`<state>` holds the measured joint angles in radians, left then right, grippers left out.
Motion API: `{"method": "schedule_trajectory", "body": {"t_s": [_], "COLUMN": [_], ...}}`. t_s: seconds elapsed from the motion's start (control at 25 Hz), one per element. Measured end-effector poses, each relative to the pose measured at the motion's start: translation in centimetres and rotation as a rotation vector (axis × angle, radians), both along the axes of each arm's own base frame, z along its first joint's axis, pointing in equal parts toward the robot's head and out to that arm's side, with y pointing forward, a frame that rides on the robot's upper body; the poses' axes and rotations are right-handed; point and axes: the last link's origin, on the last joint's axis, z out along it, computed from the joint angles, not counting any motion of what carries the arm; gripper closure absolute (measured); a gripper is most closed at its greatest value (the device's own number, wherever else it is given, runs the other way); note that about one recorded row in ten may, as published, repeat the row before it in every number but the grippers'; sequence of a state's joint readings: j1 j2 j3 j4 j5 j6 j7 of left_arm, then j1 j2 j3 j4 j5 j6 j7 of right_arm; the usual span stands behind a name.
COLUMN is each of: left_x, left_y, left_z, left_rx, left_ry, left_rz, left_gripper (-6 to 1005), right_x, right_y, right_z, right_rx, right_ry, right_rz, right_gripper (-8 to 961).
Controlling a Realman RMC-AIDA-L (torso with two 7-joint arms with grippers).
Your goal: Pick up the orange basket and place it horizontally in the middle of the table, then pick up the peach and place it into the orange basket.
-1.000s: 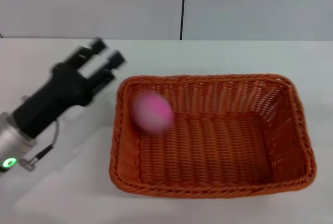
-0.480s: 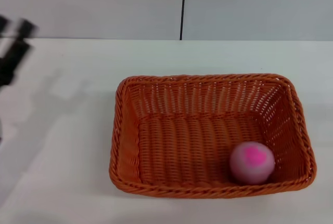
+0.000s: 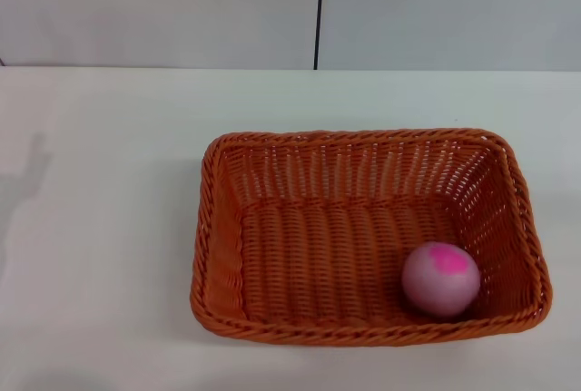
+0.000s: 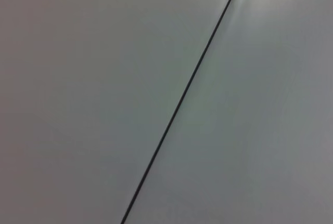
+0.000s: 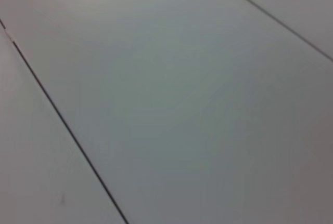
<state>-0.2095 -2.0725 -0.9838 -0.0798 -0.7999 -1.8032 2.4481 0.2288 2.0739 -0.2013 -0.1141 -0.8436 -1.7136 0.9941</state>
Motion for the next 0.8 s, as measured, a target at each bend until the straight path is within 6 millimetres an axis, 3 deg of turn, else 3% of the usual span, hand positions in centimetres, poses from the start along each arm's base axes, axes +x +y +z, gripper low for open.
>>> {"method": "schedule_trajectory", "body": {"t_s": [0.8], "left_x": [0.7], "left_y": [0.9], "left_z": [0.0], "left_rx": [0.011], "left_ry": [-0.021], "left_rz": [-0.026], "left_gripper": [144], "right_x": [0.7], "right_y": [-1.1], "right_z": [0.3], "right_rx": [0.036], "right_ry": [0.027], "right_rz": [-0.034], "right_gripper": [573]}}
